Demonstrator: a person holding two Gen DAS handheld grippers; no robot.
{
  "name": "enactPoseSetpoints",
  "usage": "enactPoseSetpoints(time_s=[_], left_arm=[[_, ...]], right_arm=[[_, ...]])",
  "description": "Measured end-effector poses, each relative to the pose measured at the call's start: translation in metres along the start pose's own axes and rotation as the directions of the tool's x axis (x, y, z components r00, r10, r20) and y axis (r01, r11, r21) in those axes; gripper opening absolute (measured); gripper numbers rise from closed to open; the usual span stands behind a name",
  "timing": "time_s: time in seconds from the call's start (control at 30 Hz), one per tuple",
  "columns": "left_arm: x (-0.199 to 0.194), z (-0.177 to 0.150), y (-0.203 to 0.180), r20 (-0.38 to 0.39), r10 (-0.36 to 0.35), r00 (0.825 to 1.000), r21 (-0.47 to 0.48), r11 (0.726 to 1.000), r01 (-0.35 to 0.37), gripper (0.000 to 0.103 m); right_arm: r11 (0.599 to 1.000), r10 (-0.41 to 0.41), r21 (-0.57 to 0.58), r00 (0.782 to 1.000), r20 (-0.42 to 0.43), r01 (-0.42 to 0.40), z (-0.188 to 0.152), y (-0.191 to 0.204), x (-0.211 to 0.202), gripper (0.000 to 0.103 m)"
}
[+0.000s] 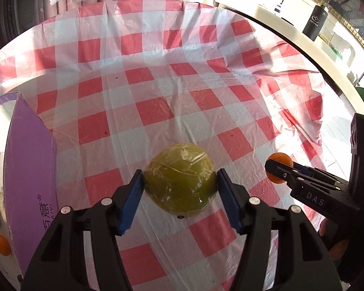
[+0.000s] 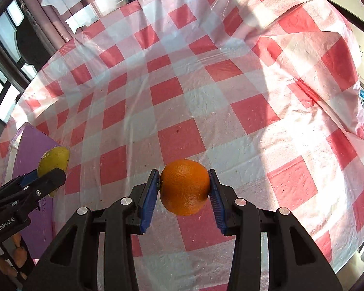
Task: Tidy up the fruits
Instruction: 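Carry the orange and yellow wrapped fruit into the white box and open both tools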
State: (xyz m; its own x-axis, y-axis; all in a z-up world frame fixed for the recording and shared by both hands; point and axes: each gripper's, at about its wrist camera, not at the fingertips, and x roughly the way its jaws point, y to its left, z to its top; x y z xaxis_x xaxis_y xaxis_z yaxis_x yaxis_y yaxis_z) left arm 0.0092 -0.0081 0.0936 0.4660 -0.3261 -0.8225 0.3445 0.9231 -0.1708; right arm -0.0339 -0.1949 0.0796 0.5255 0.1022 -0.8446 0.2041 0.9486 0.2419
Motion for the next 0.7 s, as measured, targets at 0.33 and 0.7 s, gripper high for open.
enactPoseSetpoints(time_s=[0.33, 0.7], left_arm=[[-0.064, 0.001, 0.024, 0.104, -0.024, 0.994, -0.019, 0.999, 0.026, 0.061], [-0.123, -0.025, 0.109, 0.167, 0.125, 0.978, -0.130, 0.986, -0.104, 0.061]], right_arm=[[0.997, 0.050, -0.069, 0.997, 0.056, -0.046, -0.011, 0.066, -0.030, 0.041], [0.945, 0.204, -0.271, 0.978, 0.044, -0.185, -0.032, 0.180, -0.037, 0.041]])
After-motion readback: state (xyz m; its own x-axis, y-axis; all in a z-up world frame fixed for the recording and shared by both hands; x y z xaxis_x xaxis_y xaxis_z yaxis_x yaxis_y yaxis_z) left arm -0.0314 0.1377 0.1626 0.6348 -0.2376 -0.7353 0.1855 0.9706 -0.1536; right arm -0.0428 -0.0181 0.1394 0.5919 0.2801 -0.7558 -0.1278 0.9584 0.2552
